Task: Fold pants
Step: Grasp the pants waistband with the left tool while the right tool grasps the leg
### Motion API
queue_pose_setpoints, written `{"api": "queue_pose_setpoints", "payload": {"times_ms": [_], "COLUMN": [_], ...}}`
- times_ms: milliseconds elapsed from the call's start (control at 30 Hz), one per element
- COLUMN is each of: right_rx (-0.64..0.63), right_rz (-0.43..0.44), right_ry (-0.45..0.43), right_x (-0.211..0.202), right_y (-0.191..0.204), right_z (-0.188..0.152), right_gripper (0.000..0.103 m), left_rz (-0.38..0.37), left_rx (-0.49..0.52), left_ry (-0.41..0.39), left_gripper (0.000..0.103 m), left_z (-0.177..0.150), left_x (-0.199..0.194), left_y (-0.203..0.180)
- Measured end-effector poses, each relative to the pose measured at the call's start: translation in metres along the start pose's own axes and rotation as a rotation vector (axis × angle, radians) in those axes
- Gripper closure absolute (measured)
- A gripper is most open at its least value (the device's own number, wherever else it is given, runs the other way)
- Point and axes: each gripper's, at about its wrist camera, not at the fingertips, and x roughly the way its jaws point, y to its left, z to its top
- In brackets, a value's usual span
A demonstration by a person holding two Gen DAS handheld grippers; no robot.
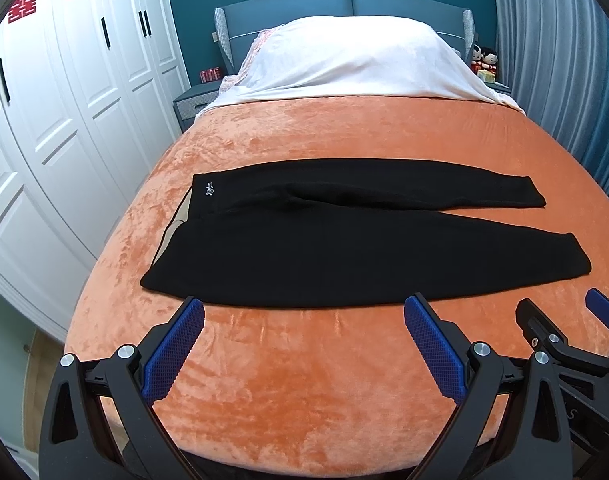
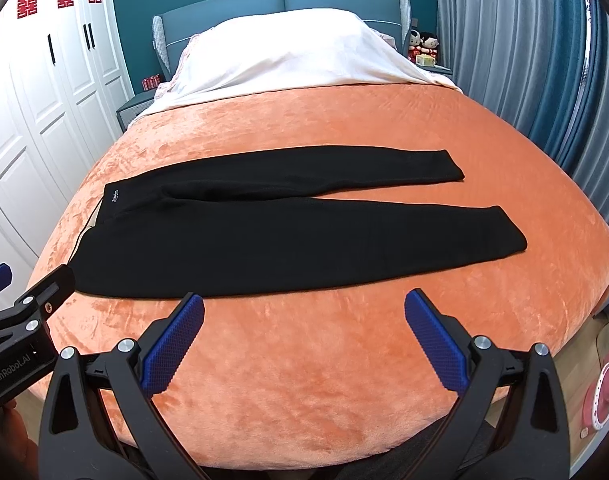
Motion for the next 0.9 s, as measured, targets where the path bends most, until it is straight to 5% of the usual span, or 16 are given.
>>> {"api": "queue_pose_setpoints", "payload": {"times_ms": [200,400,633,900], "right_rx": [0.008,0.016,-0.009,0.045], "right_rz": [0.023,0.024,-0.135,-0.211], "right_ry": [0.025,0.051,-0.006,0.101], "right_x": [0.016,0.062,0.167,0.32], "right_y": [-0.007,-0.042,-0.144,-0.254], "right_z": [-0.002,0.019,0.114,0.202], "right_gripper": [0.005,0.005,0.005,0.005], "left_rz": [0.004,-0.056,0.036,0.16], "left_rx": [-0.017,-0.101,-0.073,-0.102], "left_ry": [0.042,0.093,0.061,0.142], "left_gripper": [0.005,0.005,0.005,0.005], "left_z": [0.001,0.022,0.098,0.175], "left_x": [0.021,0.081,0.194,0.339], "left_y": [0.007,0.036,0.083,0.155]}}
